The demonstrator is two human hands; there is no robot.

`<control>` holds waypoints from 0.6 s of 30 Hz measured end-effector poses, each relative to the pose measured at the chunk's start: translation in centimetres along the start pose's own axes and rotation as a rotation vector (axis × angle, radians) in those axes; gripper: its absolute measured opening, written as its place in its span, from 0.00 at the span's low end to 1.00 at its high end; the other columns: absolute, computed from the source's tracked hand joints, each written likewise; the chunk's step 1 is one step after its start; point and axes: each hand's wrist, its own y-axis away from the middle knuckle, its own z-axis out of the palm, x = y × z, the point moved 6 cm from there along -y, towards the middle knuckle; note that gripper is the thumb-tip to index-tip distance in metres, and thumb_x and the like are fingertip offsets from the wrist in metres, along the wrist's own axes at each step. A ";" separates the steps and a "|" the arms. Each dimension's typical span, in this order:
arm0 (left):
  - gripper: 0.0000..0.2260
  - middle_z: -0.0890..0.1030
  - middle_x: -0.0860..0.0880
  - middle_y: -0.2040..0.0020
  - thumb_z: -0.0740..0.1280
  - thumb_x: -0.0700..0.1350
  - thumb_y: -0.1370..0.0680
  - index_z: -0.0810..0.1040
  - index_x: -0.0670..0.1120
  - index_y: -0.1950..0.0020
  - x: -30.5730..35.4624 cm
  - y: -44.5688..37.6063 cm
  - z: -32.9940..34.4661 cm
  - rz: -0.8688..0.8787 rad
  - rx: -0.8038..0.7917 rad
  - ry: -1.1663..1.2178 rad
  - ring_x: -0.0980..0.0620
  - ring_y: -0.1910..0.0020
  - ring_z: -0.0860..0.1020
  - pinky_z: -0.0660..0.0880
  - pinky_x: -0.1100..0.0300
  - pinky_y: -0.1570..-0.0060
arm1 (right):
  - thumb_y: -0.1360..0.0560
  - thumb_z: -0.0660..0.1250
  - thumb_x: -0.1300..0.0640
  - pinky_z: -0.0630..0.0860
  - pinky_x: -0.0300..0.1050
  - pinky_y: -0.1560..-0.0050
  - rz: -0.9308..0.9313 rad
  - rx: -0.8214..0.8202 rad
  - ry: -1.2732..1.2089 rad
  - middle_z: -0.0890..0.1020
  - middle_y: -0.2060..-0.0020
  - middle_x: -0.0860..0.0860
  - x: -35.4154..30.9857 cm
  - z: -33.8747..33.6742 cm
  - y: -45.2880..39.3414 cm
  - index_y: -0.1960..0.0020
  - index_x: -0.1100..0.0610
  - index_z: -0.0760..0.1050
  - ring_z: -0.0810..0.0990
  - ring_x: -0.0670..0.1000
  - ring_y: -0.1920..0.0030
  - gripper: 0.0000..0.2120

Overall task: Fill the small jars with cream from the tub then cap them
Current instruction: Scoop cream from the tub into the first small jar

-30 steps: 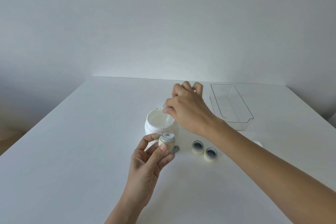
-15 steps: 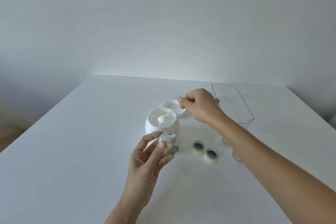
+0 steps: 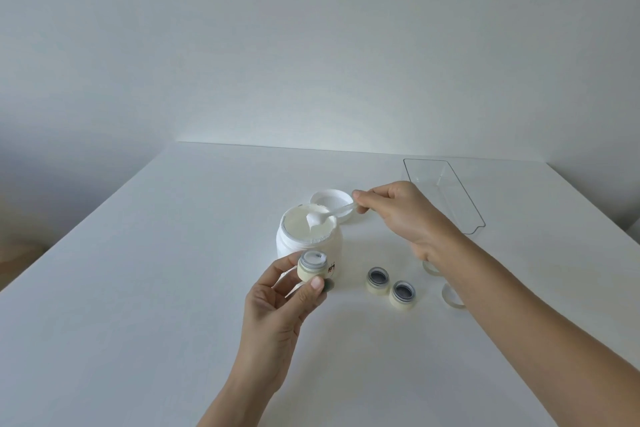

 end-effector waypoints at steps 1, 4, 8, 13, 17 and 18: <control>0.13 0.86 0.41 0.52 0.74 0.35 0.32 0.84 0.47 0.50 0.0 0.0 0.0 0.000 -0.002 0.002 0.45 0.56 0.85 0.80 0.62 0.56 | 0.25 0.68 0.49 0.65 0.38 0.55 -0.010 0.001 0.016 0.81 0.59 0.45 0.1 -0.1 0.4 0.69 0.52 0.78 0.75 0.42 0.50 0.15; 0.14 0.86 0.41 0.51 0.75 0.36 0.32 0.84 0.46 0.49 0.0 0.0 0.1 0.000 -0.007 0.002 0.45 0.55 0.85 0.80 0.62 0.56 | 0.25 0.68 0.48 0.66 0.34 0.57 -0.025 0.009 0.069 0.83 0.52 0.56 0.4 -0.1 1.6 0.69 0.53 0.79 0.77 0.52 0.44 0.16; 0.17 0.86 0.41 0.51 0.77 0.40 0.36 0.84 0.47 0.49 0.1 0.0 0.3 0.003 -0.021 0.004 0.45 0.55 0.85 0.80 0.61 0.55 | 0.25 0.67 0.47 0.67 0.45 0.55 -0.028 0.006 0.175 0.77 0.70 0.53 0.9 0.0 2.2 0.67 0.54 0.80 0.74 0.49 0.64 0.15; 0.17 0.86 0.40 0.50 0.77 0.40 0.36 0.84 0.46 0.48 0.1 0.1 0.2 0.001 -0.016 -0.006 0.45 0.56 0.85 0.80 0.61 0.56 | 0.24 0.66 0.50 0.58 0.48 0.52 -0.066 0.071 0.218 0.69 0.84 0.39 0.8 -0.8 2.2 0.63 0.63 0.79 0.69 0.37 0.78 0.18; 0.12 0.86 0.41 0.51 0.74 0.37 0.31 0.85 0.46 0.48 0.0 0.0 0.1 -0.004 -0.018 -0.012 0.46 0.55 0.85 0.80 0.62 0.56 | 0.24 0.67 0.48 0.60 0.45 0.57 -0.158 0.164 0.149 0.66 0.82 0.43 0.0 -1.6 3.0 0.67 0.56 0.79 0.68 0.40 0.77 0.16; 0.12 0.86 0.41 0.51 0.74 0.38 0.31 0.85 0.46 0.49 0.0 0.0 0.1 -0.005 -0.021 -0.010 0.46 0.55 0.85 0.80 0.62 0.56 | 0.25 0.67 0.47 0.63 0.45 0.57 -0.207 0.194 0.145 0.69 0.79 0.45 -0.2 -1.6 3.3 0.68 0.53 0.79 0.69 0.41 0.74 0.16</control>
